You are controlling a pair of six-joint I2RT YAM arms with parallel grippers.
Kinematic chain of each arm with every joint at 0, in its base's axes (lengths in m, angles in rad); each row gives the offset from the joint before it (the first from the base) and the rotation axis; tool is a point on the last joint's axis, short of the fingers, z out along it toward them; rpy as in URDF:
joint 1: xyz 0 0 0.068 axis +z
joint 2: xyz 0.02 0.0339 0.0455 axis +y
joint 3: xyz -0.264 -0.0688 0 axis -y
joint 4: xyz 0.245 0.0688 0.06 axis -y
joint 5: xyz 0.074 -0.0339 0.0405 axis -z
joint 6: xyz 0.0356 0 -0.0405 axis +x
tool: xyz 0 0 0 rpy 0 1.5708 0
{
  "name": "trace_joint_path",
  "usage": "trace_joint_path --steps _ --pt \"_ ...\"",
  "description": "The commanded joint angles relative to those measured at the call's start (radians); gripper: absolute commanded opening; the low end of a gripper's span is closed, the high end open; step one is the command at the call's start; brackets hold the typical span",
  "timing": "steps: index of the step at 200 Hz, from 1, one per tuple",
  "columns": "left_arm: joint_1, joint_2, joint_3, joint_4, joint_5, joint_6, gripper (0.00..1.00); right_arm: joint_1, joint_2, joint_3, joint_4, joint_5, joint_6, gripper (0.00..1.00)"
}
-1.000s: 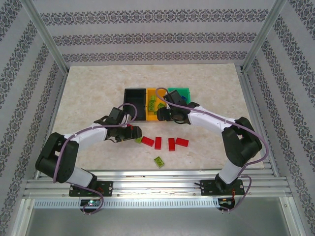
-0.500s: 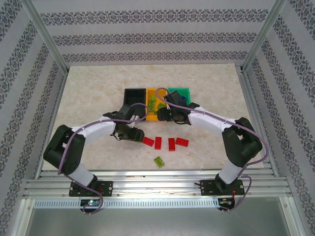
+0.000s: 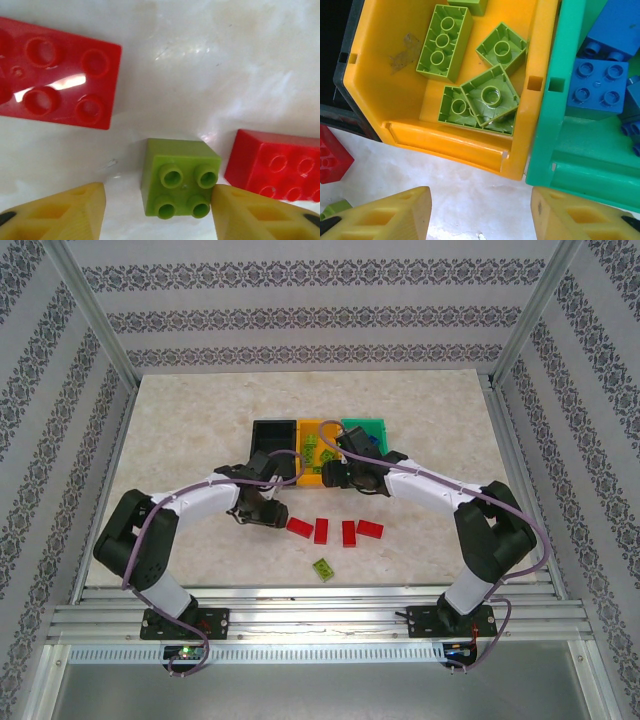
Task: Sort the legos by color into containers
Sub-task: Move the lego to the center of the table, then pick up the lego from the center of the table.
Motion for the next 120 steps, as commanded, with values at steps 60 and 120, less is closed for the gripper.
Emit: trace_joint_path --steps 60,120 --pt "-0.019 -0.016 0.022 -0.043 -0.011 -0.008 0.77 0.017 -0.008 0.01 0.014 0.006 -0.001 0.56" --pt "-0.03 0.058 0.043 -0.04 -0.005 -0.002 0.66 0.015 -0.012 -0.001 0.014 0.009 0.001 0.56"
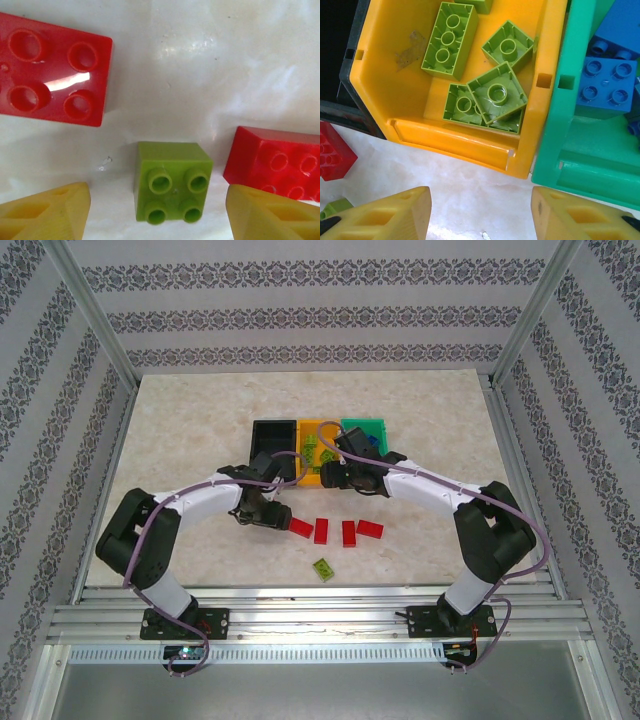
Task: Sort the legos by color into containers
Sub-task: Pick up the lego from the center of the table, then place the lego in the container.
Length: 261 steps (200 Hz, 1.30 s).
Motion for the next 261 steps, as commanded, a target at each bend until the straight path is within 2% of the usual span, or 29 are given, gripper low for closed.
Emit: trace_joint_path --steps 1,46,68,84,126,168,230,261 --pt "-0.011 0.034 0.025 -0.028 0.001 0.003 0.66 0.009 -0.012 -0.001 0.013 0.009 0.001 0.56" --pt "-0.011 0.039 0.032 -0.03 -0.001 0.011 0.49 0.006 -0.018 -0.01 0.016 0.014 0.004 0.56" --pt "-0.01 0.012 0.031 -0.029 0.001 0.009 0.36 0.005 -0.02 -0.014 0.017 0.015 0.005 0.56" --pt "-0.01 -0.015 0.032 -0.022 0.01 0.007 0.32 0.006 -0.022 -0.017 0.019 0.015 0.006 0.56" --pt "-0.01 -0.046 0.08 -0.009 0.063 0.012 0.31 0.005 -0.036 -0.031 0.015 0.018 0.006 0.56" --pt "-0.011 -0.012 0.231 0.003 0.076 0.015 0.32 -0.018 -0.098 -0.102 0.015 0.034 0.015 0.56" --pt "-0.012 0.23 0.562 -0.055 0.069 0.031 0.41 -0.05 -0.238 -0.251 0.01 0.052 0.046 0.56" --pt "-0.007 0.388 0.796 -0.156 0.009 0.086 0.41 -0.069 -0.314 -0.314 -0.003 0.056 0.055 0.56"
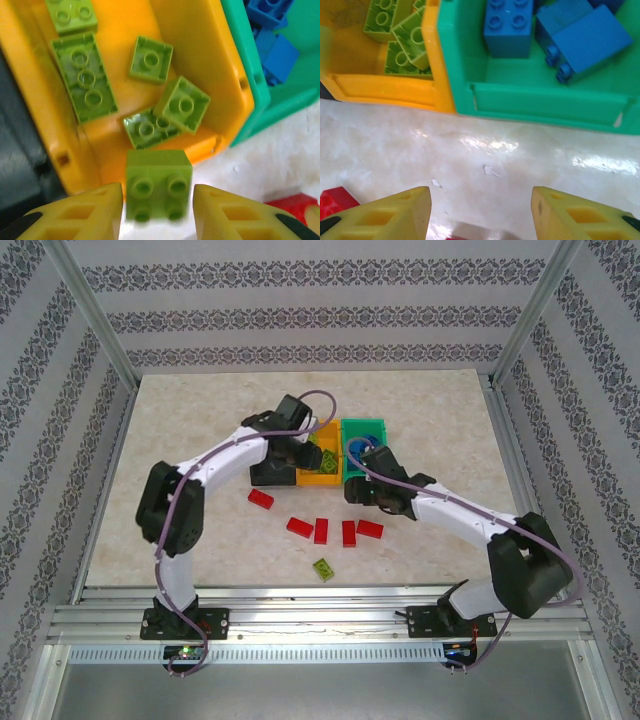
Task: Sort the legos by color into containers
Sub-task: Place the lego in the container, then pick up the lego from the bottom-center of the table.
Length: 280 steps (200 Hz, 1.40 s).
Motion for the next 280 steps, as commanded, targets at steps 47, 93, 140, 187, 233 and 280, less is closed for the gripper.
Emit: trace_joint_path --steps 47,93,140,187,233,280 --pt "0.009 0.262 0.475 -0.256 -0.044 0.092 0.45 -0.027 -0.121 -0.085 -0.04 -0.036 0.025 0.57" --pt "0.009 0.147 0.327 -0.152 -0.014 0.06 0.64 0.063 -0.155 -0.119 -0.044 -0.099 0.058 0.57" --pt "0.028 -0.023 0.063 0.001 0.019 0.007 0.66 0.287 -0.078 -0.073 -0.094 -0.181 0.019 0.57" --pt "0.059 -0.177 -0.167 0.163 0.014 -0.045 0.66 0.466 0.025 -0.007 -0.203 -0.123 -0.01 0.58" --pt "0.07 -0.237 -0.254 0.202 0.001 -0.054 0.69 0.534 0.111 0.041 -0.216 -0.092 -0.003 0.58" --pt "0.075 -0.269 -0.317 0.224 -0.004 -0.065 0.69 0.566 0.214 0.102 -0.253 -0.054 0.004 0.57"
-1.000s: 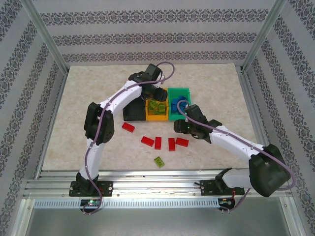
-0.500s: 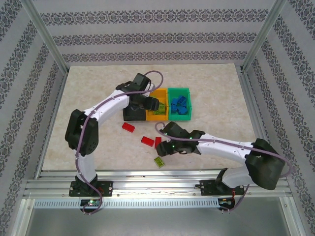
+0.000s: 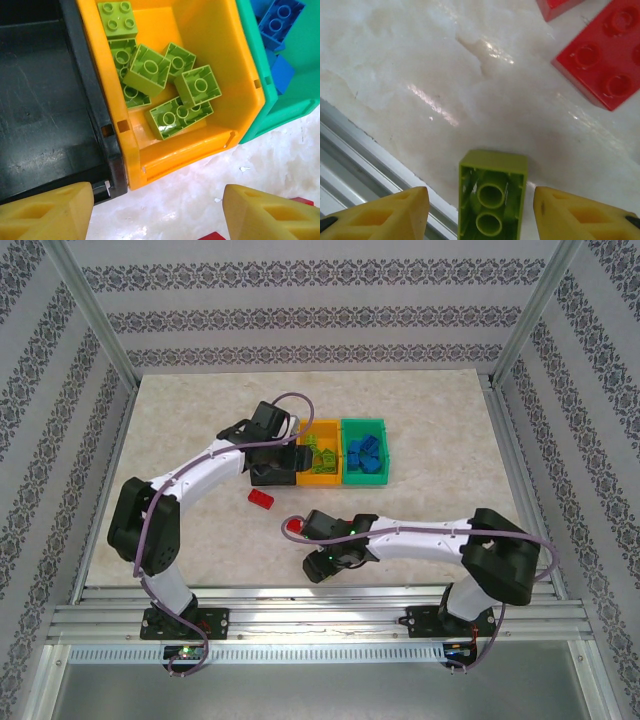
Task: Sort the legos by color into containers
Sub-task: Pick up the lego from the bottom-center of the table.
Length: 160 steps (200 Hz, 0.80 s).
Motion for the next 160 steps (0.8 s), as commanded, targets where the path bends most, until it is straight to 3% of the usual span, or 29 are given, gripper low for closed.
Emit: trace_joint_path --steps 1,67,126,160 --pt "0.014 -0.052 -0.037 0.048 -0.011 -0.019 0.69 0.015 0.043 0.035 -0.05 0.051 -0.001 0.57" --pt "0.052 -0.143 -0.179 0.092 -0.017 -0.039 0.69 0.006 0.062 0.057 -0.081 0.118 0.0 0.24" --pt "0.08 -0.255 -0.31 0.08 -0.039 -0.044 0.69 -0.103 -0.047 0.085 -0.032 0.168 -0.068 0.21" --pt "0.093 -0.319 -0.371 0.056 -0.052 -0.057 0.69 -0.257 -0.057 0.162 0.036 0.151 -0.135 0.21"
